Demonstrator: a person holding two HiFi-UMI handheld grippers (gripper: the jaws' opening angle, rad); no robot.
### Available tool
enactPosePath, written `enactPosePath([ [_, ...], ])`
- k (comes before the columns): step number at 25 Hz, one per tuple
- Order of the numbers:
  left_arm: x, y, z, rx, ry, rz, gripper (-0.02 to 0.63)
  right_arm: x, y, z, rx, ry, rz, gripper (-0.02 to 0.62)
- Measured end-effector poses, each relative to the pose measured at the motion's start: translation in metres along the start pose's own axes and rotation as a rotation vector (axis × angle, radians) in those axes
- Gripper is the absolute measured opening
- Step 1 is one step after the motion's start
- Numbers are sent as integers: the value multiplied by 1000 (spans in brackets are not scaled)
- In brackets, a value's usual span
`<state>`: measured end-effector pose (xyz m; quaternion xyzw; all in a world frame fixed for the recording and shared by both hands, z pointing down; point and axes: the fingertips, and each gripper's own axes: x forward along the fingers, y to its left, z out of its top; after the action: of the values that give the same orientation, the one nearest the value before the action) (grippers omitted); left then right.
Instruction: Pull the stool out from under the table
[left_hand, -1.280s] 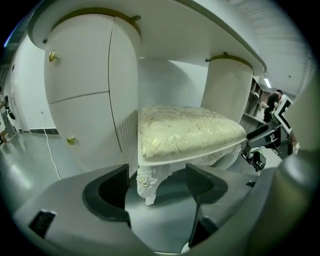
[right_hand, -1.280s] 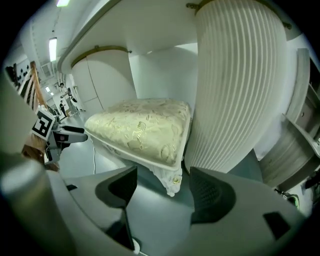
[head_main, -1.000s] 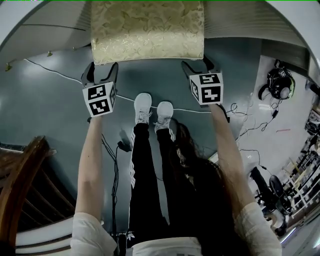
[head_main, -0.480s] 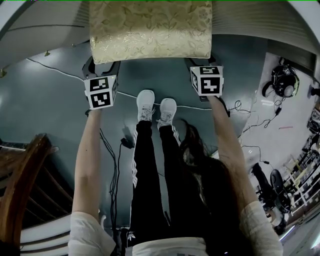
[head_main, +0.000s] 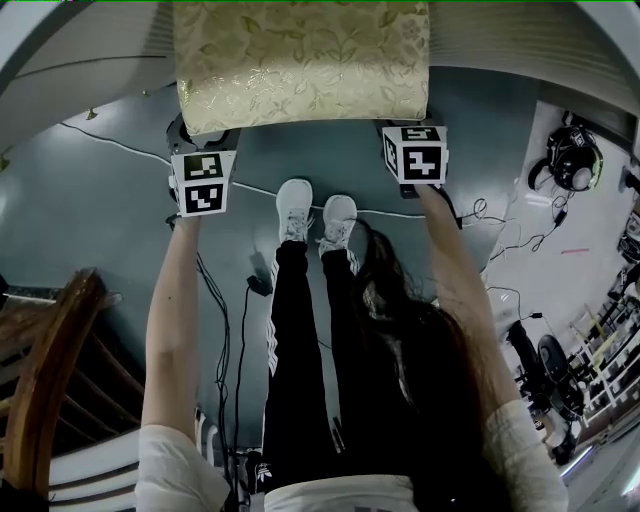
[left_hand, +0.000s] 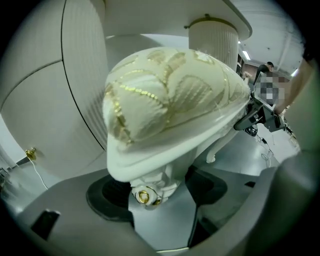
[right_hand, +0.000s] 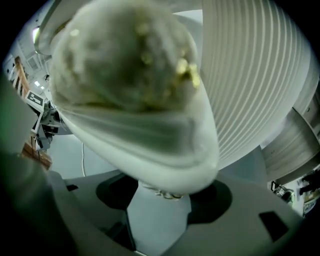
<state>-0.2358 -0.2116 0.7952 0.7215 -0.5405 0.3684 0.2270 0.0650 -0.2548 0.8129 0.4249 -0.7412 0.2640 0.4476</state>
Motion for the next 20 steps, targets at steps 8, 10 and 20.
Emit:
enactPosePath([
  [8,0,0,-1,-32,-22,-36,328,1,-1,-2,-28,12,-2,291],
  [10,2,-2,-2,-57,-16,-67,328,1,-2,-2,-32,12,-12,285],
  [20,6,-2,-7,-59,11,-111,328,3,-1,-5,-45,18,-31,272],
])
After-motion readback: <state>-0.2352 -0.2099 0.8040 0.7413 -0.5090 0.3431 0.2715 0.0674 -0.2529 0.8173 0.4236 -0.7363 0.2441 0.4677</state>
